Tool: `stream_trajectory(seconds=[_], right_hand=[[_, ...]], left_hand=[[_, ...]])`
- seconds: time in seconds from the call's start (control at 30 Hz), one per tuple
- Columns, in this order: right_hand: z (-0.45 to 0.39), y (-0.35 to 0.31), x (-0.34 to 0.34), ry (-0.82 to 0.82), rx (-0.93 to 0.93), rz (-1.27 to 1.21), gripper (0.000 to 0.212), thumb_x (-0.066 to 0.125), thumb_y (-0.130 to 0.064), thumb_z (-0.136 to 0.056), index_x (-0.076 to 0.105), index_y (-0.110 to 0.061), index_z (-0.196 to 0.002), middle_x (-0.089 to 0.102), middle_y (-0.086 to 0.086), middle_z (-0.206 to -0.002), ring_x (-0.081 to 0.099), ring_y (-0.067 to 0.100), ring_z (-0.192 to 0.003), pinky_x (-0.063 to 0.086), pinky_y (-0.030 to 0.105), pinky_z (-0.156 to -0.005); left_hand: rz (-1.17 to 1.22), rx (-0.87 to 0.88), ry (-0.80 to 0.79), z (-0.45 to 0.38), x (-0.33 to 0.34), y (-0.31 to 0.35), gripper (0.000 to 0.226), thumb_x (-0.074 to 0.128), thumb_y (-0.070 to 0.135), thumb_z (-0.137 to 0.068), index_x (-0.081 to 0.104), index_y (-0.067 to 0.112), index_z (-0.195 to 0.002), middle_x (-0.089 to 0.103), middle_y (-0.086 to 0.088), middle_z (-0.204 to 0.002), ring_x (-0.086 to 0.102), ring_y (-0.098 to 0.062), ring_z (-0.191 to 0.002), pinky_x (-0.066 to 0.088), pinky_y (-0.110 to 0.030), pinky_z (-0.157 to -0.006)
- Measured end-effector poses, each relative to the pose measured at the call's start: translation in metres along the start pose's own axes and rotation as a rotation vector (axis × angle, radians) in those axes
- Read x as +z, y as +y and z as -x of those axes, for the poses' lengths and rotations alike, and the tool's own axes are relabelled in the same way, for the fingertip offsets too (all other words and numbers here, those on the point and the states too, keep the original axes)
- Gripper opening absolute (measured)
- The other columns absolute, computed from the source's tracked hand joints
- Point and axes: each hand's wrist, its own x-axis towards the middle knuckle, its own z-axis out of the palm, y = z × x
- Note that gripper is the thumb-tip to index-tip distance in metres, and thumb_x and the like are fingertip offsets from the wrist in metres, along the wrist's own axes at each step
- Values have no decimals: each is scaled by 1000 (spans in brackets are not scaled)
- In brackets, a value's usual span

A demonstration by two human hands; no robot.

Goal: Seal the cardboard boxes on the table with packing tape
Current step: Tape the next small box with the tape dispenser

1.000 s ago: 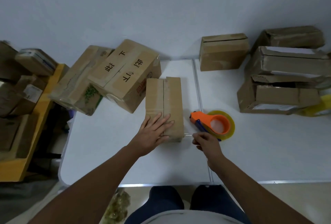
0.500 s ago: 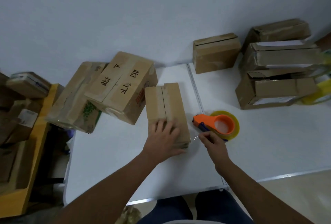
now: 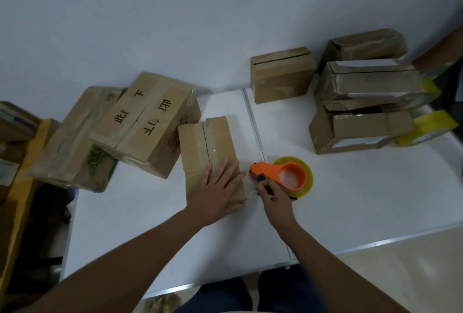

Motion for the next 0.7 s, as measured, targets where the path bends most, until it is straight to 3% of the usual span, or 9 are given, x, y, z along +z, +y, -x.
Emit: stream_trajectory(seconds=[0.1, 0.27, 0.37, 0.43, 0.57, 0.63, 0.7], right_hand=[[-10, 5, 10, -41, -43, 42, 16, 53, -17, -99, 55, -12, -84, 58, 3, -78, 46, 3, -66, 37, 15, -60], [-23, 9, 28, -65, -189, 124, 15, 51, -8, -99, 53, -10, -84, 51, -1, -77, 45, 8, -69, 36, 21, -63], [-24, 13, 39, -35, -216, 122, 22, 48, -8, -100, 49, -22, -82, 49, -4, -79, 45, 6, -72, 37, 22, -65], [-24, 15, 43, -34, -187, 92, 26, 47, -11, -101, 47, -29, -82, 48, -6, -79, 46, 7, -72, 39, 25, -66], [-30, 21, 47, -82, -76, 38, 13, 47, -25, -101, 53, -15, -97, 57, 1, -89, 56, 18, -82, 50, 39, -73], [-39, 20, 49, -110, 35, -9, 26, 47, -35, -99, 54, -12, -110, 60, 2, -102, 57, 21, -90, 50, 32, -76], [-46, 20, 50, -147, 96, 42, 26, 45, -32, -99, 53, -14, -116, 58, 0, -107, 55, 19, -96, 46, 22, -78]], left_hand=[[-35, 109, 7, 9, 2, -15, 90, 44, 71, -88, 20, 20, -158, 17, -2, -166, 14, -28, -152, 26, -56, -116], [-149, 108, -40, 8, 4, -12, 105, 60, 67, -80, 13, 17, -159, 14, -1, -166, 12, -32, -152, 28, -57, -115], [-135, 99, -36, 8, 6, -12, 106, 62, 66, -79, 11, 17, -159, 14, -3, -166, 11, -33, -152, 26, -58, -115], [-146, 104, -33, 7, 8, -12, 105, 61, 64, -82, 9, 16, -159, 13, -3, -166, 11, -34, -152, 26, -59, -116], [-153, 97, -20, 7, 9, -11, 95, 56, 61, -87, 11, 17, -159, 14, -3, -166, 11, -35, -152, 26, -59, -115], [-156, 93, -27, 8, 8, -11, 92, 53, 59, -90, 11, 16, -159, 13, -3, -166, 10, -35, -152, 26, -59, -116], [-146, 92, -30, 7, 5, -10, 90, 52, 58, -91, 11, 16, -159, 14, -3, -166, 11, -35, -152, 26, -58, -116]])
